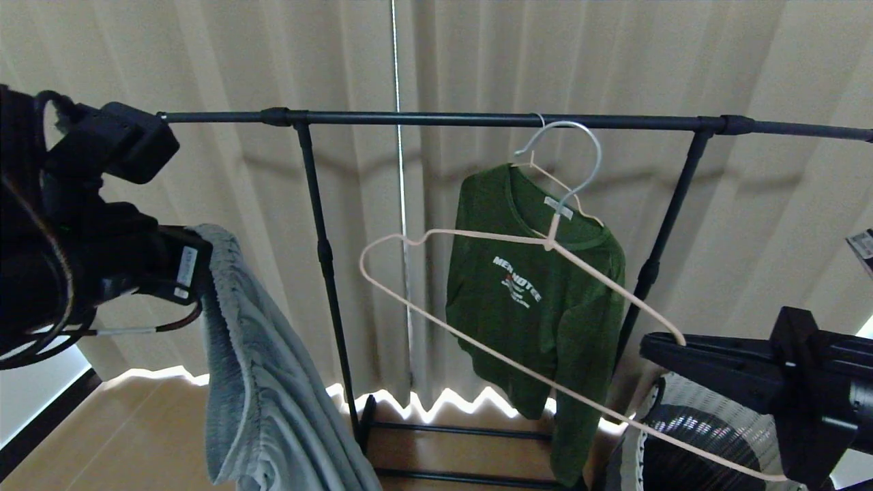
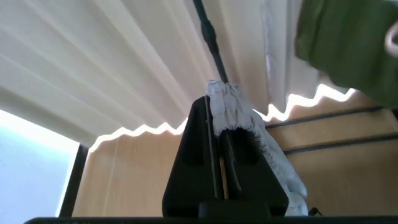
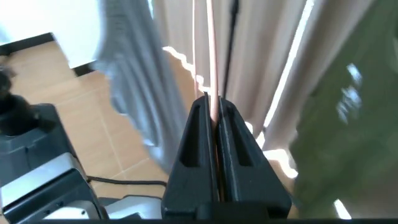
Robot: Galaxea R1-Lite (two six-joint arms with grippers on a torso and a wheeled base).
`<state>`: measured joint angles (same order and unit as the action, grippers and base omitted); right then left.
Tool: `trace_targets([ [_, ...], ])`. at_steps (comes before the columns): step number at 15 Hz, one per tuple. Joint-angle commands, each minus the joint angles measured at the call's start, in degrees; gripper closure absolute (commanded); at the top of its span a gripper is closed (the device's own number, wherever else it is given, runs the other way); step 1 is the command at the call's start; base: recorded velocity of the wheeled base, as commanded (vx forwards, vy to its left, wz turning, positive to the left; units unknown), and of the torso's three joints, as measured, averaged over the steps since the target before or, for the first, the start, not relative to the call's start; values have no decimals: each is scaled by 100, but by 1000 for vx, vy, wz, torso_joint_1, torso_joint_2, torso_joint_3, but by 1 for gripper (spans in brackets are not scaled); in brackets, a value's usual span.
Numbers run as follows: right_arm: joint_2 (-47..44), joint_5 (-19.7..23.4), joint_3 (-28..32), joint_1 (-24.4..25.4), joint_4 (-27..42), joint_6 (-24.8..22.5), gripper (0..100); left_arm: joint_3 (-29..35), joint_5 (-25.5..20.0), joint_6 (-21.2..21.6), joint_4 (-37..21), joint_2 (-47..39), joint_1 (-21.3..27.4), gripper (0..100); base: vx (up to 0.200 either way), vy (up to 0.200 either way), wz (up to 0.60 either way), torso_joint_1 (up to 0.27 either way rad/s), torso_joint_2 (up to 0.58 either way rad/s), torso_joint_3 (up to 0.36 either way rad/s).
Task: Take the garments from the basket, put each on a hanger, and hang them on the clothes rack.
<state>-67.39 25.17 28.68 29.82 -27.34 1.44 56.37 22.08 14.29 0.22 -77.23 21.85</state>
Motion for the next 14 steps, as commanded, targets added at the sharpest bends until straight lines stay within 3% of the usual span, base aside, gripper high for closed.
trace_targets([
  [1,-802,-179,129,657,-439,-3,100,779,25,-198,-110,-1022,-189,100,0,0,0,0,0,0],
  [3,-1031,-373,146,806,-658,6,100,1008,33,-374,-136,-1225,-198,100,0,0,0,0,0,0],
  [4,-1523,-716,208,1017,-1168,120,100,1482,165,-655,-242,-1655,-216,100,0,0,0,0,0,0],
  [5,-1611,-716,199,1079,-1440,383,100,1711,376,-655,-233,-1875,-339,100,0,0,0,0,0,0],
  [7,-1655,-724,278,1158,-1502,603,100,1834,570,-655,-215,-2024,-400,100,0,0,0,0,0,0],
  [14,-2375,-1041,647,1307,-1915,630,100,1790,886,-655,-215,-1989,-207,100,0,0,0,0,0,0],
])
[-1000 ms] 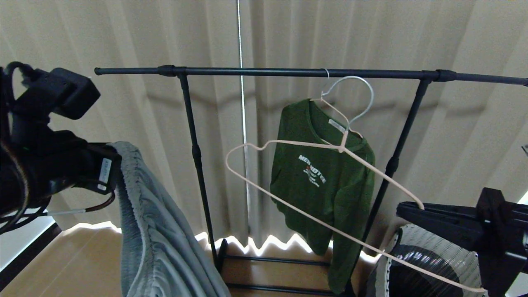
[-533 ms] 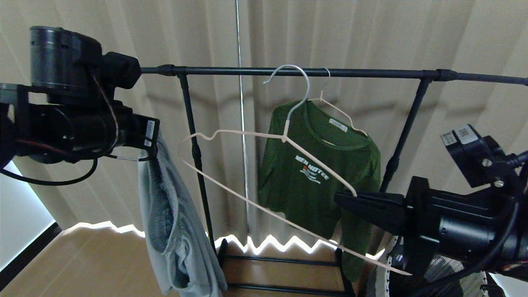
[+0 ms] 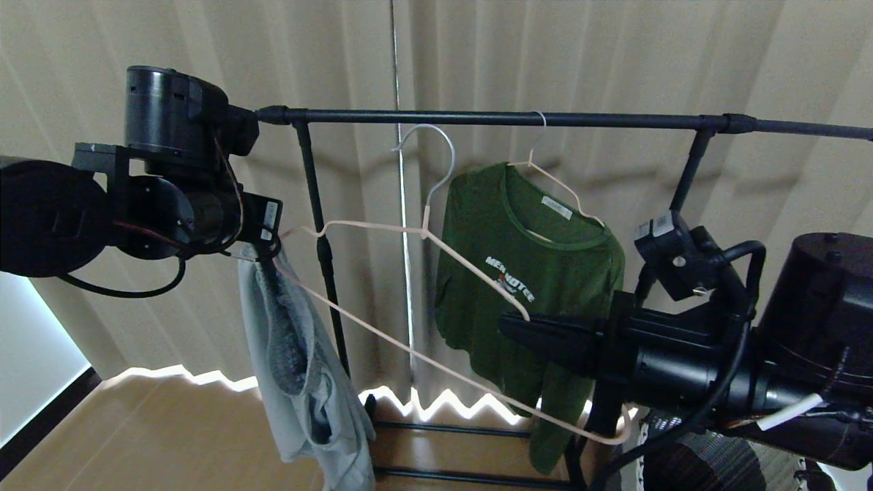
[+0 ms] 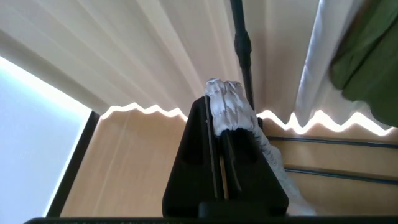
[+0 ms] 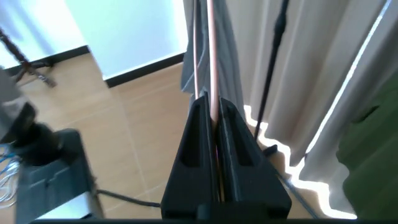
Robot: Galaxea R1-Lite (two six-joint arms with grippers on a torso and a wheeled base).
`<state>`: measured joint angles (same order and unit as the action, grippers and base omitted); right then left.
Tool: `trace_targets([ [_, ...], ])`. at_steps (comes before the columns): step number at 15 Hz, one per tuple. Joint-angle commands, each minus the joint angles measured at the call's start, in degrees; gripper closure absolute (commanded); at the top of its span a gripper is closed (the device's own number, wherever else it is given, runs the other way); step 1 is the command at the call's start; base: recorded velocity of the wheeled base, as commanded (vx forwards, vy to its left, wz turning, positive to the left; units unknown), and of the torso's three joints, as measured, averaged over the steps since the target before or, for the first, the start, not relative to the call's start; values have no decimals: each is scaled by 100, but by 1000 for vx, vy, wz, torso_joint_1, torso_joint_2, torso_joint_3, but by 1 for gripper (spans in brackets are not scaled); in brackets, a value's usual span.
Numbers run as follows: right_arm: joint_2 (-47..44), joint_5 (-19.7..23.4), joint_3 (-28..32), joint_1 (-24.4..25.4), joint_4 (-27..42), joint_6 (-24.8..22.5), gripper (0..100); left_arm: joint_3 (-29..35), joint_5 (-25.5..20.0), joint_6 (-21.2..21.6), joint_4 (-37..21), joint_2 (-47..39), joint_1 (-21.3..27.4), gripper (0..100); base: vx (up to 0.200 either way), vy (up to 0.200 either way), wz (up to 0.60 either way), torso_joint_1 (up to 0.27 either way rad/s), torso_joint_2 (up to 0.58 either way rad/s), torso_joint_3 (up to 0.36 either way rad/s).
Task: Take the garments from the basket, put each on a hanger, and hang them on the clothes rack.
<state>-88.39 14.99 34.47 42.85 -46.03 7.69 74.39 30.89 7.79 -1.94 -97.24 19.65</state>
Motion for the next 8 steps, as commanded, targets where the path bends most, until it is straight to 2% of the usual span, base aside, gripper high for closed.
trace_targets([
  [1,-363,-146,121,4,-108,4,100,-30,13,3,-8,65,21,100,0,0,0,0,0,0],
  [3,-451,-207,182,4,-143,13,100,-197,84,12,-8,188,127,100,0,0,0,0,0,0],
  [5,-530,-339,288,48,-143,198,100,-478,347,-14,18,347,320,100,0,0,0,0,0,0],
  [8,-574,-568,367,364,-143,417,100,-539,453,-234,9,434,469,100,0,0,0,0,0,0],
])
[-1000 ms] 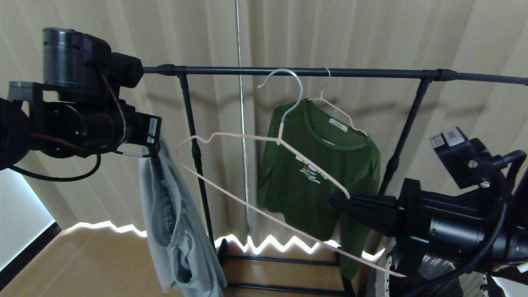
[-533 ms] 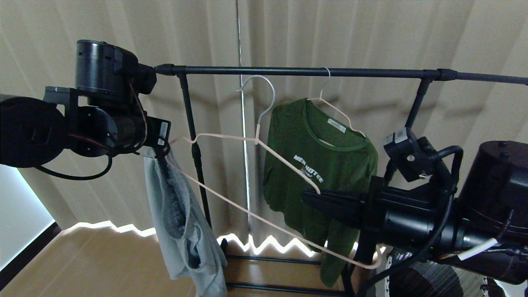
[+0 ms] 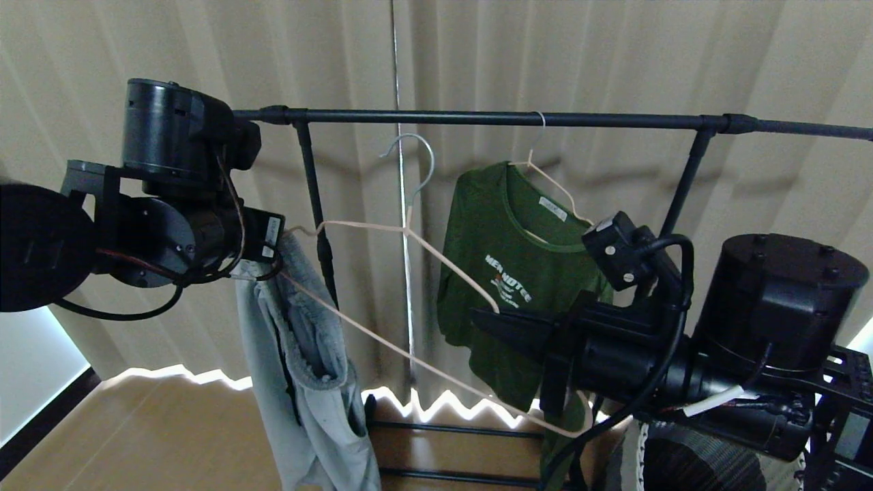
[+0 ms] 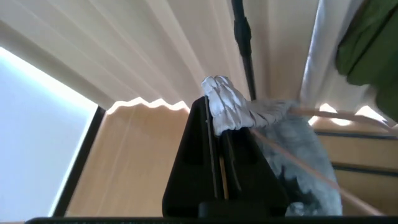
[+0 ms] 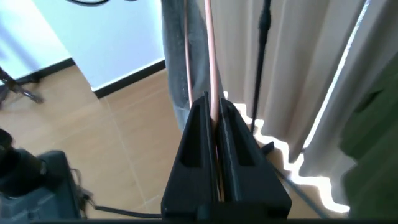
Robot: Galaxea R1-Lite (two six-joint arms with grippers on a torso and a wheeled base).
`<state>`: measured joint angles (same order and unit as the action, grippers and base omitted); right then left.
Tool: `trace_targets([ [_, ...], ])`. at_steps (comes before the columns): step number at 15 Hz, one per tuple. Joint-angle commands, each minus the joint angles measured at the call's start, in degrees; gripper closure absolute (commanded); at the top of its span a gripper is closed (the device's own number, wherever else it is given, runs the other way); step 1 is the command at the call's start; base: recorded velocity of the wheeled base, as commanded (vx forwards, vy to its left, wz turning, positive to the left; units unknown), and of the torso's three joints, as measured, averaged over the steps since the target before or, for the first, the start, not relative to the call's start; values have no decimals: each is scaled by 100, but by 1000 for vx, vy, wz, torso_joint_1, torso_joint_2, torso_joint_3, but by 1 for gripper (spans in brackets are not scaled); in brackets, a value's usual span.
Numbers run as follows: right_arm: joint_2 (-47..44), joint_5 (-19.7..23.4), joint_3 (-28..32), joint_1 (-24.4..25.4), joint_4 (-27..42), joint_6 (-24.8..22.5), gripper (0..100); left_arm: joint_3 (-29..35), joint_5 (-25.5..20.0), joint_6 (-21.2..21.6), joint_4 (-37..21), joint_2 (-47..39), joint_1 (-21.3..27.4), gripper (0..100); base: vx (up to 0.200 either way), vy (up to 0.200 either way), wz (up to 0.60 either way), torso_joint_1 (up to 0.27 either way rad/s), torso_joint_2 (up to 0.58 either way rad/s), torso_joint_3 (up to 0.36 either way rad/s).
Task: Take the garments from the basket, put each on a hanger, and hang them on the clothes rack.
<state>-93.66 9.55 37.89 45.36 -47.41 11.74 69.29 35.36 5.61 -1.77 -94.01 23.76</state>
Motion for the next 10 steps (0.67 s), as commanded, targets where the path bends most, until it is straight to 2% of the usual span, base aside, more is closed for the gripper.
trace_targets([
  [1,-109,-164,26,315,-14,21,100,-82,14,-95,-17,199,120,100,0,0,0,0,0,0],
  [5,-671,-497,140,562,-489,118,100,-337,14,-130,-17,524,287,100,0,0,0,0,0,0],
  [7,-1023,-506,237,579,-743,118,100,-469,14,-130,-43,744,507,100,0,0,0,0,0,0],
  [10,-1260,-515,447,579,-770,144,100,-496,14,-113,-166,946,911,100,0,0,0,0,0,0],
])
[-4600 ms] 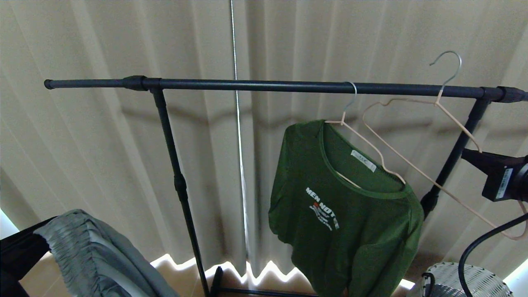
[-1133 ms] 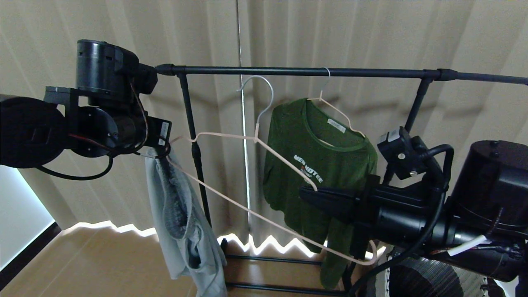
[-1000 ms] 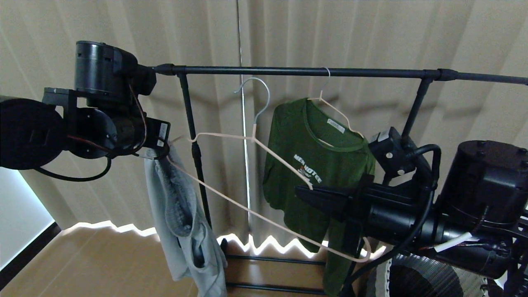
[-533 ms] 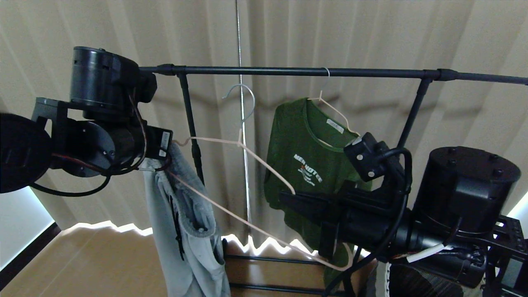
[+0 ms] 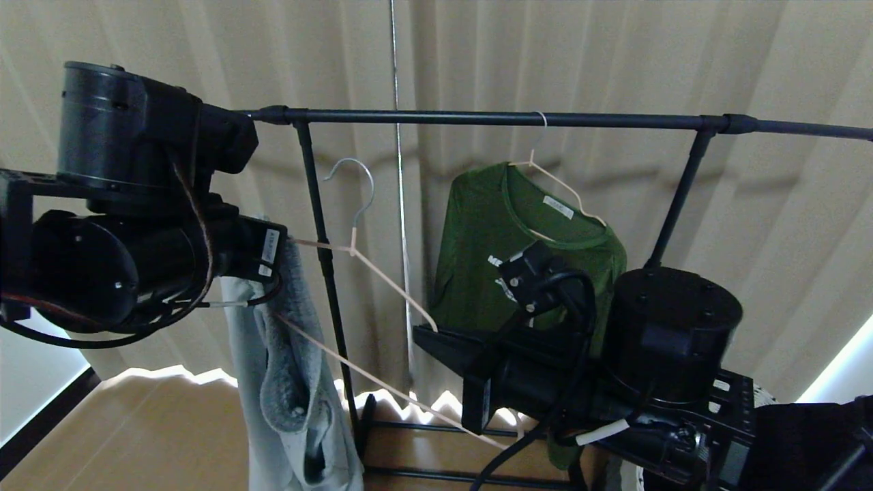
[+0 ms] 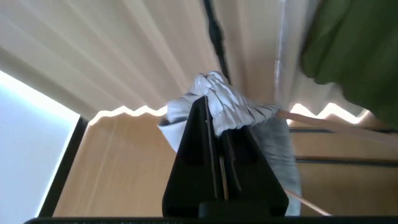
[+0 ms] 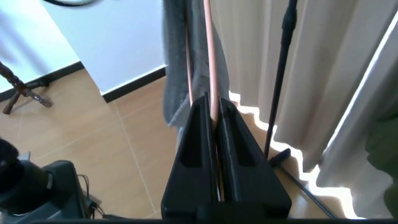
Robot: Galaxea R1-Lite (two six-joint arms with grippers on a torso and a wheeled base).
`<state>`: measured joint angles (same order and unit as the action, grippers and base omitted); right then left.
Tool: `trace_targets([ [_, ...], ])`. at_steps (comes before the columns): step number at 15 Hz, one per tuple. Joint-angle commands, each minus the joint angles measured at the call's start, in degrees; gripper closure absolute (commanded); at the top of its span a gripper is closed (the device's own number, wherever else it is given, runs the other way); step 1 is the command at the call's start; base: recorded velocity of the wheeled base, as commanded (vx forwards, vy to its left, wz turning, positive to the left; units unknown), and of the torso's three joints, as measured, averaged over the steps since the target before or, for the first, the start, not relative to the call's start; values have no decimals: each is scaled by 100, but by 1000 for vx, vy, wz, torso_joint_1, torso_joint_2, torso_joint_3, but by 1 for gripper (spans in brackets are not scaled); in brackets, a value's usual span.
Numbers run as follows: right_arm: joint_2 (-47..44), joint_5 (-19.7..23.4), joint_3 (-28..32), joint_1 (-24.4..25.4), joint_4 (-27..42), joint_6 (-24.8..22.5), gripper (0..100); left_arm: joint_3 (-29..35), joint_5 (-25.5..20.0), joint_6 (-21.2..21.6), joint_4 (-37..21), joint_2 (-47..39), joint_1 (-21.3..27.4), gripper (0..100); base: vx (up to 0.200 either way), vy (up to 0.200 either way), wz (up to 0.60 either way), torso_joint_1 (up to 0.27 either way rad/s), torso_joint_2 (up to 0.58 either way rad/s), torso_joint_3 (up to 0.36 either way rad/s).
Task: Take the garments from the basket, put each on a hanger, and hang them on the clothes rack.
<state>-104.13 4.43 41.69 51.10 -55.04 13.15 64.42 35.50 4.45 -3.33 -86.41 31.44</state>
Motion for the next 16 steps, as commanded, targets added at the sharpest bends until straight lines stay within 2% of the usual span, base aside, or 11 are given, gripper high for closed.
trace_targets([
  [1,-257,-12,120,5,-7,3,100,-17,1,12,-80,282,345,100,0,0,0,0,0,0],
  [3,-248,-12,181,-4,-15,47,100,-122,-25,12,-291,528,794,100,0,0,0,0,0,0],
  [6,-257,-12,94,-4,-297,29,100,-113,-113,30,-300,581,1101,100,0,0,0,0,0,0],
  [7,-257,-21,94,-4,-306,29,100,-113,-122,30,-300,581,1110,100,0,0,0,0,0,0],
  [8,-257,-29,50,-4,-367,21,100,-131,-526,12,-309,607,1180,100,0,0,0,0,0,0],
  [10,-239,-29,-109,-4,-402,21,100,-122,-755,12,-309,634,1224,100,0,0,0,0,0,0],
  [13,-266,-21,-416,-4,-1167,-32,100,-210,-808,21,-309,669,1321,100,0,0,0,0,0,0],
  [16,-257,-21,-522,-4,-1360,-32,100,-333,-817,21,-282,722,1374,100,0,0,0,0,0,0],
])
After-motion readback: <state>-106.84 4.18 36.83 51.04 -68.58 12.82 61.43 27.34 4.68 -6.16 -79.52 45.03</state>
